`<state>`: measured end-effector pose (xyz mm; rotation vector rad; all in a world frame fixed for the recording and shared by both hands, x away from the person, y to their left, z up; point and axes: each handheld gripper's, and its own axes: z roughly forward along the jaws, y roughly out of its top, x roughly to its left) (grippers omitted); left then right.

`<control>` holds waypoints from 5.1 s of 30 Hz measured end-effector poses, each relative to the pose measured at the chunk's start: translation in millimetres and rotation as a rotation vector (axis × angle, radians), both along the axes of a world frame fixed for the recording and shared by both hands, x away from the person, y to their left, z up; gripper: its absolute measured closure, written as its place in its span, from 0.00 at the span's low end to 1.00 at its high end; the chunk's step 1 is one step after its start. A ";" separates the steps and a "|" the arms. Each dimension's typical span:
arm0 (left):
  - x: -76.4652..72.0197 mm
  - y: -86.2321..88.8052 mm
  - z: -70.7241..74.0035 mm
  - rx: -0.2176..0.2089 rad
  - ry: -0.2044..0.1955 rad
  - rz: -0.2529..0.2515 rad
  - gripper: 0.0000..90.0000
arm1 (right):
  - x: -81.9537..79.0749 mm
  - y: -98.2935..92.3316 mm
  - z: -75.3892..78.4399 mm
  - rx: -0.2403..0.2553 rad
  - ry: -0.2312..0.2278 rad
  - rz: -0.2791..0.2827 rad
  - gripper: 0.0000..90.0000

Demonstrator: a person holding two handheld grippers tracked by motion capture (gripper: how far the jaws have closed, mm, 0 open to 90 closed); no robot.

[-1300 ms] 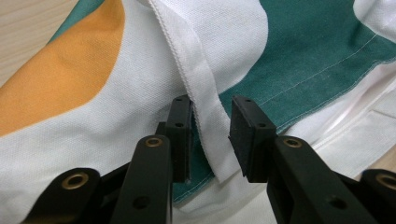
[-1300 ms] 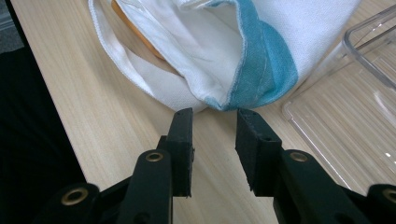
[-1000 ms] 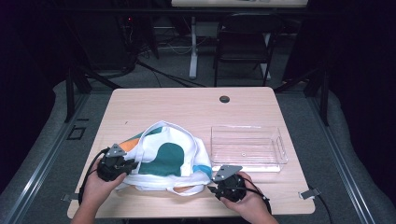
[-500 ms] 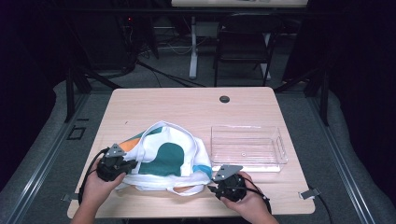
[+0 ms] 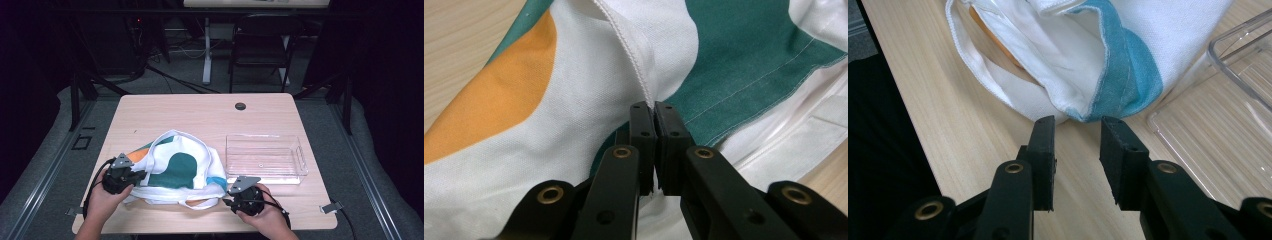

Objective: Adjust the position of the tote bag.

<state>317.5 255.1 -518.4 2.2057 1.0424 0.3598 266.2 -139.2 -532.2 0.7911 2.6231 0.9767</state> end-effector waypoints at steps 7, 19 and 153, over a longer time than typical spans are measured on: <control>-1.4 2.2 6.1 -0.009 -0.014 0.006 0.98 | 0.1 -0.6 0.1 -0.002 -0.002 -0.007 0.75; -3.4 6.7 19.7 -0.043 -0.053 0.017 0.98 | 0.5 -1.2 1.8 -0.003 0.001 0.005 0.72; 7.5 18.6 54.1 -0.111 -0.145 0.059 0.98 | 61.6 148.6 60.1 -0.173 -0.084 0.264 0.94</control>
